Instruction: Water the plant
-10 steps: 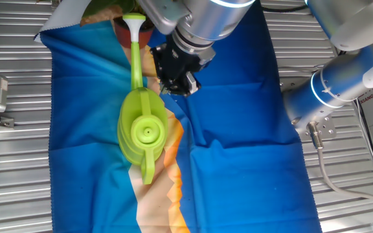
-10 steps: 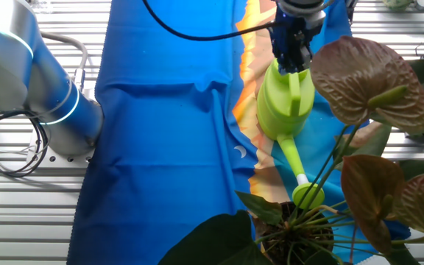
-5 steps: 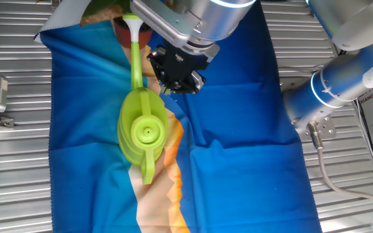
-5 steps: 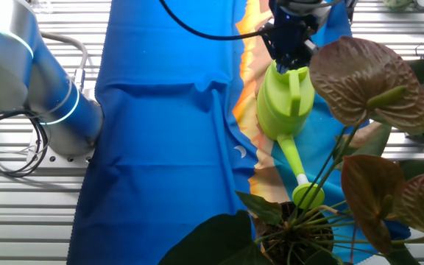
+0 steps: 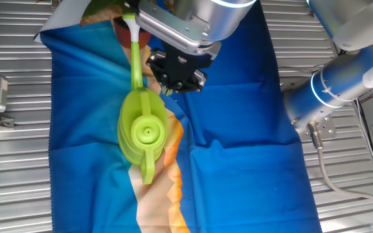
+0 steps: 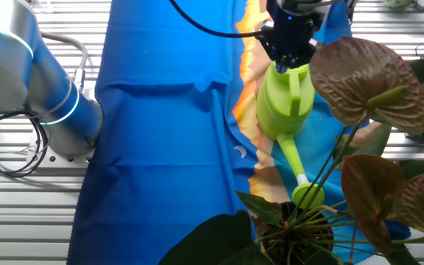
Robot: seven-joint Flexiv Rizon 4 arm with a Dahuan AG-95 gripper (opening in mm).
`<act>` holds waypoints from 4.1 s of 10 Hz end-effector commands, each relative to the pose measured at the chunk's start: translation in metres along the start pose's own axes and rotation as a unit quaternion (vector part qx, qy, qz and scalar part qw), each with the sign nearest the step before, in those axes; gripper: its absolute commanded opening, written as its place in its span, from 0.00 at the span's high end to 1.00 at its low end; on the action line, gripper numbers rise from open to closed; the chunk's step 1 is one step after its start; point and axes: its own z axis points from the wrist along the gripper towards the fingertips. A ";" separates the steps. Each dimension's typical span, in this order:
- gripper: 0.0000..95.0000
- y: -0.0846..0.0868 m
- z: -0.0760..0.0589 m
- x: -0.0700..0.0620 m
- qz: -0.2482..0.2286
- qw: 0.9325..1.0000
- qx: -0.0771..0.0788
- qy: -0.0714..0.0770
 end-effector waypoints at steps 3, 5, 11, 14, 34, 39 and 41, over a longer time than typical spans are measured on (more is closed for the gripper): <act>1.00 0.001 0.000 0.000 -0.089 0.996 0.000 0.000; 1.00 0.001 -0.001 -0.001 -0.112 0.994 0.000 -0.001; 1.00 0.003 -0.001 -0.001 -0.167 0.986 0.004 -0.004; 0.80 0.003 0.000 -0.003 -0.184 0.983 0.003 -0.010; 0.20 -0.003 0.015 -0.017 -0.178 0.984 0.004 -0.011; 0.20 -0.013 0.026 -0.018 -0.178 0.984 0.002 -0.014; 0.20 -0.014 0.028 -0.019 -0.174 0.985 0.004 -0.011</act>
